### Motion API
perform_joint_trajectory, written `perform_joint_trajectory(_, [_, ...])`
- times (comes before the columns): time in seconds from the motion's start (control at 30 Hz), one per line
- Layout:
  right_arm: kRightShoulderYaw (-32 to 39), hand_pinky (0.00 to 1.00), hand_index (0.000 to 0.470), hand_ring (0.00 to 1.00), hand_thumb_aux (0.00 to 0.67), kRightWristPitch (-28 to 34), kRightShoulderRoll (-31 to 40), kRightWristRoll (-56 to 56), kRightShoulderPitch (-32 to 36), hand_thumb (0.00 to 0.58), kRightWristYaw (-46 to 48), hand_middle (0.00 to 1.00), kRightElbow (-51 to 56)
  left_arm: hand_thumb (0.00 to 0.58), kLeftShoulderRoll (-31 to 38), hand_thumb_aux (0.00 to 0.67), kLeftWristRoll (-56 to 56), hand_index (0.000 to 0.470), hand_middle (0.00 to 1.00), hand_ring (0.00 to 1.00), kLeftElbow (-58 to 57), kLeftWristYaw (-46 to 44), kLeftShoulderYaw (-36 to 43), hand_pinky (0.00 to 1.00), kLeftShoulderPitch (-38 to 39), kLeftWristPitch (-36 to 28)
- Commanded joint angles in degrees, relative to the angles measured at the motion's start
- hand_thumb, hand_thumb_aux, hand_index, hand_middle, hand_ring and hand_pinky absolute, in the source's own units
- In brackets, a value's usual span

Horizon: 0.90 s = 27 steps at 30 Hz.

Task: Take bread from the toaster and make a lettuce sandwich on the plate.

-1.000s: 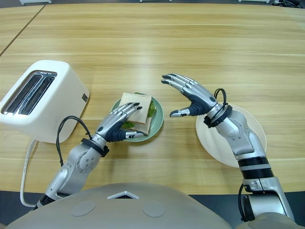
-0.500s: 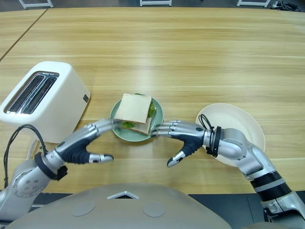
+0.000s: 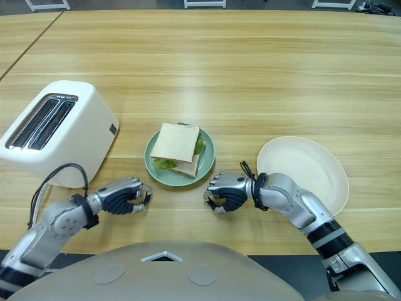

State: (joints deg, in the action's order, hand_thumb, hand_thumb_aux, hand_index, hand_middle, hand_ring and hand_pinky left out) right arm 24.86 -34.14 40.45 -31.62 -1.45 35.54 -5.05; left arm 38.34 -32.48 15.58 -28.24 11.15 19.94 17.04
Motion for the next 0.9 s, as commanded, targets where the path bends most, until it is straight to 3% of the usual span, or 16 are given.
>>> perform_joint_trajectory(0.03, [1.7, 0.99, 0.47, 0.99, 0.67, 2.1, -0.8, -4.4, 0.8, 0.58, -0.5, 0.99, 3.4, 0.58, -3.4, 0.67, -4.0, 0.47, 1.0, 1.0, -6.6, 1.1, 4.2, 1.0, -6.7, -2.3])
perform_joint_trajectory(0.27, [3.8, 0.98, 0.47, 0.98, 0.67, 5.4, -6.8, -9.6, 9.5, 0.58, -6.4, 0.98, 12.5, 0.58, -6.2, 0.67, -5.4, 0.47, 1.0, 1.0, -15.5, 4.4, 7.3, 1.0, -16.0, -3.5])
perform_joint_trajectory(0.6, [8.1, 0.97, 0.47, 0.97, 0.67, 4.6, -13.3, -15.1, 28.1, 0.58, -19.8, 0.97, 38.0, 0.58, -9.6, 0.67, -6.5, 0.47, 1.0, 1.0, -29.1, 10.0, 10.4, 1.0, -29.0, -4.3])
perform_joint_trajectory(0.67, [8.0, 0.97, 0.47, 0.97, 0.67, 3.4, -12.9, -14.3, 28.8, 0.58, -21.5, 0.97, 38.3, 0.58, -10.3, 0.67, -6.6, 0.47, 1.0, 1.0, -30.8, 11.6, 10.9, 1.0, -30.7, -3.9])
perform_joint_trajectory(0.7, [7.6, 0.92, 0.47, 0.92, 0.67, 2.7, -12.3, -13.6, 28.5, 0.58, -22.1, 0.92, 37.2, 0.58, -10.3, 0.67, -6.5, 0.47, 1.0, 1.0, -30.7, 12.3, 10.9, 1.0, -30.8, -3.6])
perform_joint_trajectory(0.77, [5.4, 0.92, 0.452, 0.92, 0.644, 1.6, -10.1, -11.5, 26.3, 0.579, -22.9, 0.92, 32.1, 0.58, -10.0, 0.67, -5.4, 0.47, 1.0, 1.0, -25.7, 13.2, 10.0, 1.0, -28.7, -3.6])
perform_joint_trajectory(0.8, [4.0, 0.91, 0.418, 0.91, 0.596, 1.3, -8.7, -10.1, 24.7, 0.573, -22.8, 0.91, 28.9, 0.509, -9.9, 0.436, -4.5, 0.306, 1.0, 1.0, -22.2, 13.5, 9.1, 1.0, -27.0, -3.7])
perform_joint_trajectory(0.83, [1.9, 0.86, 0.363, 0.86, 0.518, 1.1, -6.9, -7.7, 22.0, 0.55, -22.4, 0.86, 24.2, 0.429, -9.7, 0.328, -3.8, 0.23, 1.0, 1.0, -17.1, 13.6, 7.9, 1.0, -24.2, -4.3])
perform_joint_trajectory(0.87, [-0.4, 0.69, 0.299, 0.69, 0.426, 1.3, -5.1, -5.1, 18.9, 0.503, -21.7, 0.69, 19.2, 0.31, -9.6, 0.213, -3.3, 0.149, 0.98, 0.98, -11.5, 13.8, 6.6, 0.98, -20.9, -5.0])
perform_joint_trajectory(0.9, [-3.2, 0.47, 0.245, 0.47, 0.349, 1.6, -3.2, -1.7, 15.2, 0.447, -20.6, 0.47, 13.9, 0.018, -9.9, 0.011, -2.6, 0.007, 0.0, 0.0, -5.1, 14.2, 4.7, 0.0, -16.8, -6.3])
